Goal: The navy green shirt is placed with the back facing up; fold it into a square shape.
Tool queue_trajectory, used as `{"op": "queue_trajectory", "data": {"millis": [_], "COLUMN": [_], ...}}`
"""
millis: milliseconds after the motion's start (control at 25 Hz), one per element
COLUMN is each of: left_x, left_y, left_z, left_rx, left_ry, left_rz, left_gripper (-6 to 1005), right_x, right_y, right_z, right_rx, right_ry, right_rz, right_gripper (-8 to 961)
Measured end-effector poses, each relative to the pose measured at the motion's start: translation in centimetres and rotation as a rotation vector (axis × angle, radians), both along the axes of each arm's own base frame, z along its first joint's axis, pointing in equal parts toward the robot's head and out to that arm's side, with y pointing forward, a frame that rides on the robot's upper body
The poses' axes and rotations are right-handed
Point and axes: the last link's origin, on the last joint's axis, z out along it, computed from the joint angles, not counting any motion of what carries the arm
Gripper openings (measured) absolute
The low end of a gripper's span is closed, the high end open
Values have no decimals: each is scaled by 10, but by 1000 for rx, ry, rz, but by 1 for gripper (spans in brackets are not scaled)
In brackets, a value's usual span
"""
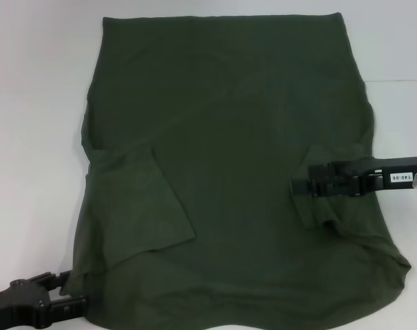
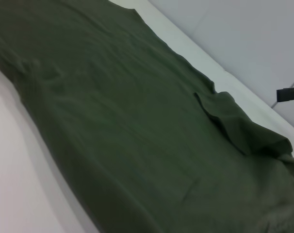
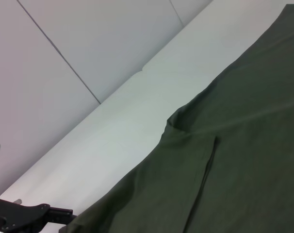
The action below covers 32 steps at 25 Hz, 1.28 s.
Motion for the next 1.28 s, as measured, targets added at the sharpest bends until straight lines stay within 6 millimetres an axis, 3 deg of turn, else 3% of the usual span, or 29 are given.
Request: {"op": "queue_trajectory", "data": {"millis": [560,1000,1200,1280], "left_x": [1,5,6,5], "left_y": [11,19,19,19], "left_z": [-8,-9,-8,-7], "left_rx": [-25,-20,-22,-22], "left_ry": [56,88,82,82], "left_rz": [3,-4,-10,-10], "left_gripper": [885,683,455,301], "right_x": [0,-1,0,0], "right_y": [1,0,0,-1], "right_z": [3,8,8,8], "right_rx": [19,33,33,34], "right_ry": [17,53,53,53], "right_rz": [-4,-9,-10,-11], "right_gripper": [911,911,910,910]}}
